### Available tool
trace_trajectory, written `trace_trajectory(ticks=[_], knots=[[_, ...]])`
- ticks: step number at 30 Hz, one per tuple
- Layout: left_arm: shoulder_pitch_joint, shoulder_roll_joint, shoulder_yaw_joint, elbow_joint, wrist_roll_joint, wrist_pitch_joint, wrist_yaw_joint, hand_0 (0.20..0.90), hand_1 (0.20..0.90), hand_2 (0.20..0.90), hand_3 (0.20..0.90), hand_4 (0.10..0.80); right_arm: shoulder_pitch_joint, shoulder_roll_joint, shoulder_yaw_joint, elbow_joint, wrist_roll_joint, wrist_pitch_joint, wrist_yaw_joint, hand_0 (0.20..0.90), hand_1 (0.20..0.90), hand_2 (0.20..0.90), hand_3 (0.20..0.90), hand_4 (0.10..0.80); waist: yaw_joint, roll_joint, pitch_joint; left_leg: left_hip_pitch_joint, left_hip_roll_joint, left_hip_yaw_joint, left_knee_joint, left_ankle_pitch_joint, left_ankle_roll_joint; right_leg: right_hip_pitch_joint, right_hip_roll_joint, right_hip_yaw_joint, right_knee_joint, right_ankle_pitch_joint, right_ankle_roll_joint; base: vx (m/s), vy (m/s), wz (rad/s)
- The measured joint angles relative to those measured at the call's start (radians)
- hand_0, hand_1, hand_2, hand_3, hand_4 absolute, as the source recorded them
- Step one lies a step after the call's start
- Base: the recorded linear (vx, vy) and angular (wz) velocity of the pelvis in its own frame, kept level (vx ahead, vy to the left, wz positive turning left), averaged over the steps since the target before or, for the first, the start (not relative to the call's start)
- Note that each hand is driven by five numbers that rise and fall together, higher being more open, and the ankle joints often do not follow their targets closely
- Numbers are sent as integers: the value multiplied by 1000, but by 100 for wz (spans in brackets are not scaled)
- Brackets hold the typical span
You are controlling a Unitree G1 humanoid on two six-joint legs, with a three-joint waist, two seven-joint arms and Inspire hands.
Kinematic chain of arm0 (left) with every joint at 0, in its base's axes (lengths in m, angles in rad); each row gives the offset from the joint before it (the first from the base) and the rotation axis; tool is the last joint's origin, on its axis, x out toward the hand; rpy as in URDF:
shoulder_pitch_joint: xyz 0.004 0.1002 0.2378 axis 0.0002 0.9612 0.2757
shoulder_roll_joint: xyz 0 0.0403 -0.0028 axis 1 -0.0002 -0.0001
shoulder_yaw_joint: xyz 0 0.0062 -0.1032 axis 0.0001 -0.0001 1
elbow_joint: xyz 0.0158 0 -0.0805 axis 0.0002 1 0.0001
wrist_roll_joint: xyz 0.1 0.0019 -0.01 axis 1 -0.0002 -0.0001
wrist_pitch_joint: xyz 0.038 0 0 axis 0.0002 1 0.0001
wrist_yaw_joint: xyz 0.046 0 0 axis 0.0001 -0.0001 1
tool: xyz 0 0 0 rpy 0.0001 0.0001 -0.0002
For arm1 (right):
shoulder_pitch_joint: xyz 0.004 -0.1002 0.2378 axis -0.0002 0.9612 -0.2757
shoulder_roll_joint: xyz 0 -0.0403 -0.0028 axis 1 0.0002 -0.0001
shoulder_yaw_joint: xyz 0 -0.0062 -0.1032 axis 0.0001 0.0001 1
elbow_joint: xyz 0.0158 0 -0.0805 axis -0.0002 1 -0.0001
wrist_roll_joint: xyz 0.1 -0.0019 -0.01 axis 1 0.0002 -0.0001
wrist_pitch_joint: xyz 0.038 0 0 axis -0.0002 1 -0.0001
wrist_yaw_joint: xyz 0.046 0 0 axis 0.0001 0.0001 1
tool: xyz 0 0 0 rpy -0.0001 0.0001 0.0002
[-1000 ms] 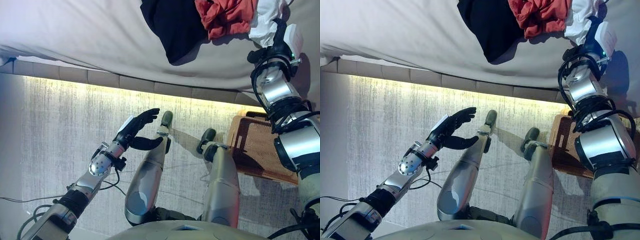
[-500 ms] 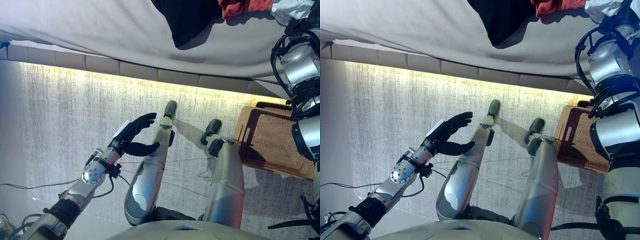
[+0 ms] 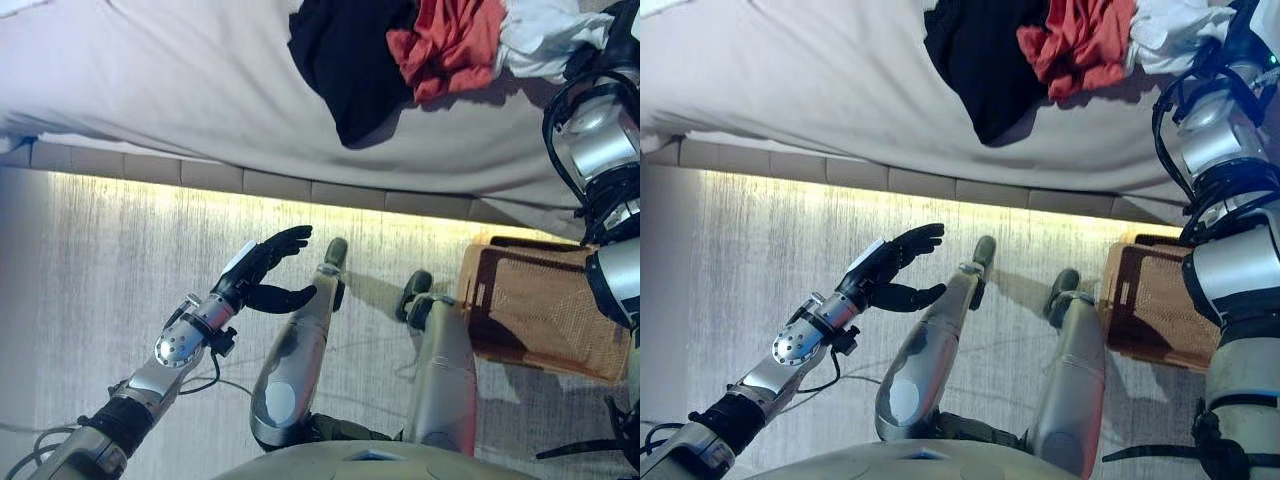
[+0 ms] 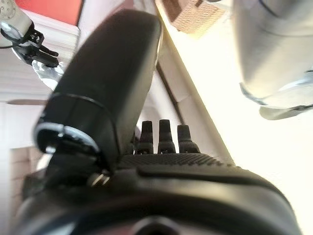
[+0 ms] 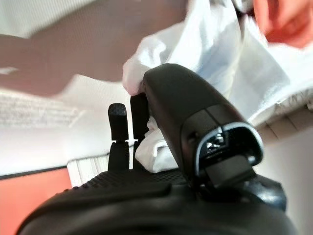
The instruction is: Pick up the clothes from the bed and place them into the basket
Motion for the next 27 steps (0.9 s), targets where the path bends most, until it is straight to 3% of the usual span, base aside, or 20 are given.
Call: trace_trajectory(ticks=[8, 10, 12, 14, 17, 21, 27], knots=[[3, -16, 9, 49, -20, 85, 27, 900, 900, 900, 900, 800, 83, -69, -114, -18, 35, -22, 57, 300, 300, 300, 200, 100, -30, -27, -9, 254, 21, 28, -213, 9, 14, 231, 4, -6, -202, 3, 6, 67, 22, -17], [19, -15, 31, 71, -20, 139, 37, 900, 900, 900, 900, 800, 118, -87, -154, -49, 41, -23, 78, 300, 300, 300, 200, 100, -54, -49, -21, 336, 22, 41, -280, 47, 30, 300, 5, -2, -255, 24, 39, 95, 39, -18], [22, -16, 45, 82, -20, 178, 52, 900, 900, 900, 900, 800, 153, -102, -180, -77, 44, -26, 96, 300, 300, 300, 200, 100, -66, -68, -34, 388, 23, 50, -318, 49, 31, 346, 12, 4, -293, 31, 47, 89, 41, -16], [23, -16, 49, 98, -18, 228, 78, 900, 900, 900, 900, 800, 182, -111, -187, -81, 57, -42, 117, 300, 300, 300, 200, 100, -83, -105, -108, 422, 30, 78, -373, 61, 34, 376, 24, 27, -372, 97, 62, 72, 51, -31], [-6, -38, 49, 131, -19, 255, 88, 900, 900, 900, 900, 800, 183, -136, -190, -97, 57, -69, 132, 300, 300, 300, 200, 100, -108, -104, -140, 497, 37, 92, -427, 80, 22, 472, 40, 30, -479, 154, 83, 12, 23, -23], [-31, -73, 52, 133, -19, 268, 98, 900, 900, 900, 900, 800, 203, -209, -190, -142, 57, -102, 136, 300, 300, 300, 200, 100, -146, -106, -183, 600, 38, 120, -506, 80, 22, 590, 49, 53, -626, 206, 89, -1, 4, -23], [-38, -108, 51, 159, -19, 270, 117, 900, 900, 900, 900, 800, 288, -239, -255, -154, 57, -122, 152, 300, 300, 300, 200, 100, -189, -120, -263, 705, 48, 172, -606, 80, 22, 701, 67, 91, -794, 274, 94, -54, -7, -27]])
